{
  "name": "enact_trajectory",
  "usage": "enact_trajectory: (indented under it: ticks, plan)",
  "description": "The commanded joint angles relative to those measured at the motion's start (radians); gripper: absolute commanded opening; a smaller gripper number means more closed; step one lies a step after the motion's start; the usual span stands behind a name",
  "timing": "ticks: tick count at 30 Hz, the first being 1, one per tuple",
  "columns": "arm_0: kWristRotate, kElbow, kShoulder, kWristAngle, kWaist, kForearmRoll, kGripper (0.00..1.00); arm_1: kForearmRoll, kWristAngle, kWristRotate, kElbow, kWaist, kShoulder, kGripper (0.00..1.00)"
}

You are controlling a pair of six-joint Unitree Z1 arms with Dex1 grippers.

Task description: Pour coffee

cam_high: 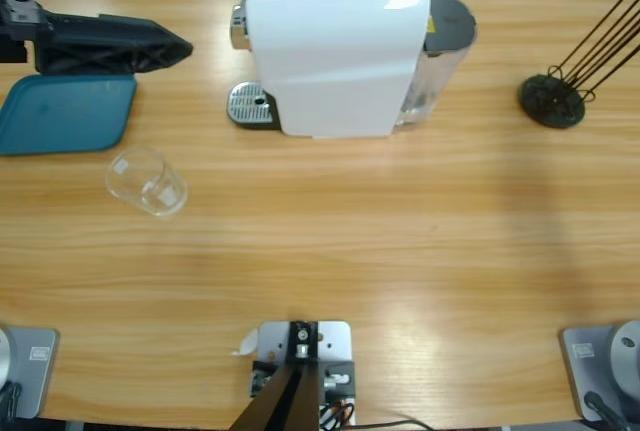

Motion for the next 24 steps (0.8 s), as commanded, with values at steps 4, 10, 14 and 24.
enact_trajectory:
  ticks: [4,10,14,24]
  plan:
    - [-0.039,-0.002,0.051,0.014,-0.027,-0.021,0.95,0.154,0.046,-0.082,-0.119,0.075,-0.143,0.0]
    - [-0.037,0.014,0.004,0.029,-0.027,0.002,0.95,0.42,0.101,-0.437,-0.373,0.432,-0.031,0.0]
    - [-0.041,0.05,-0.079,0.027,0.004,0.09,0.954,0.49,0.254,-0.539,-0.492,0.527,0.038,0.0]
    - [-0.081,0.117,-0.256,0.008,0.085,0.18,0.958,0.454,0.39,-0.501,-0.596,0.719,0.224,0.0]
